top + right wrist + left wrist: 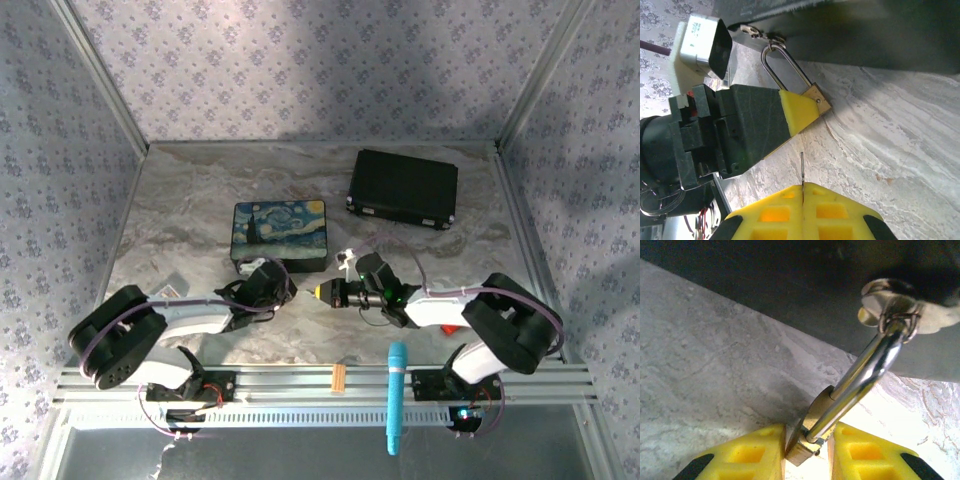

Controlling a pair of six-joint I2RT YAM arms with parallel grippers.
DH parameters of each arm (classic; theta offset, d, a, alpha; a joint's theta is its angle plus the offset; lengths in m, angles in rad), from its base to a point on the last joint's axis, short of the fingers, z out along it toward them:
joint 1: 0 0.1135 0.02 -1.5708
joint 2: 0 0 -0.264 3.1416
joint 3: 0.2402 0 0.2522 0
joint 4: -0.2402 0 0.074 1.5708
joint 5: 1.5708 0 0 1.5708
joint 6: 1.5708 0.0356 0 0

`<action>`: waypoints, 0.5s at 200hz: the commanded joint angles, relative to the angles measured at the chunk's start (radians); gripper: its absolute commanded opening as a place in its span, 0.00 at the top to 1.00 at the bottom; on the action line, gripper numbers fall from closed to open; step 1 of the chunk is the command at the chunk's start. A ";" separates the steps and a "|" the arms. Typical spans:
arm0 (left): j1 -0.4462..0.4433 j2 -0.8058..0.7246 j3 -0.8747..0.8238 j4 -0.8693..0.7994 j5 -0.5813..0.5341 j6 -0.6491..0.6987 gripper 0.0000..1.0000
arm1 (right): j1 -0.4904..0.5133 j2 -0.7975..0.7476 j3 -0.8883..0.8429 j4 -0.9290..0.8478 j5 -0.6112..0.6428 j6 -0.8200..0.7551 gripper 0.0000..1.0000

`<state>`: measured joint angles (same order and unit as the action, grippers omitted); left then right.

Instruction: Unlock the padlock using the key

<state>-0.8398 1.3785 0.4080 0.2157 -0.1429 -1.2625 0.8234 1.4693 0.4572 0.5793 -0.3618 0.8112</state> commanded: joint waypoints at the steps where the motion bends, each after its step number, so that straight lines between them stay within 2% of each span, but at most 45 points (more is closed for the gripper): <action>1: -0.003 -0.005 -0.051 -0.193 0.020 -0.013 0.70 | -0.005 -0.044 0.034 -0.072 0.019 -0.052 1.00; 8: -0.004 -0.022 -0.052 -0.205 0.020 -0.010 0.68 | -0.009 -0.053 0.033 -0.072 0.010 -0.053 1.00; 27: -0.005 -0.101 -0.052 -0.243 -0.002 0.000 0.52 | -0.018 -0.082 0.028 -0.055 -0.007 -0.047 1.00; 65: -0.011 -0.413 -0.078 -0.278 -0.042 0.008 0.51 | -0.032 -0.158 0.036 -0.052 -0.015 -0.044 1.00; 88: -0.025 -0.623 -0.153 -0.096 -0.041 0.044 0.52 | -0.046 -0.176 0.054 -0.035 -0.045 -0.031 1.00; 100: -0.031 -0.708 -0.196 0.045 -0.027 0.080 0.47 | -0.047 -0.179 0.061 -0.004 -0.068 -0.013 1.00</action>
<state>-0.8558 0.8047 0.2764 0.0528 -0.1654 -1.2491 0.7834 1.3113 0.4816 0.5465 -0.3832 0.7921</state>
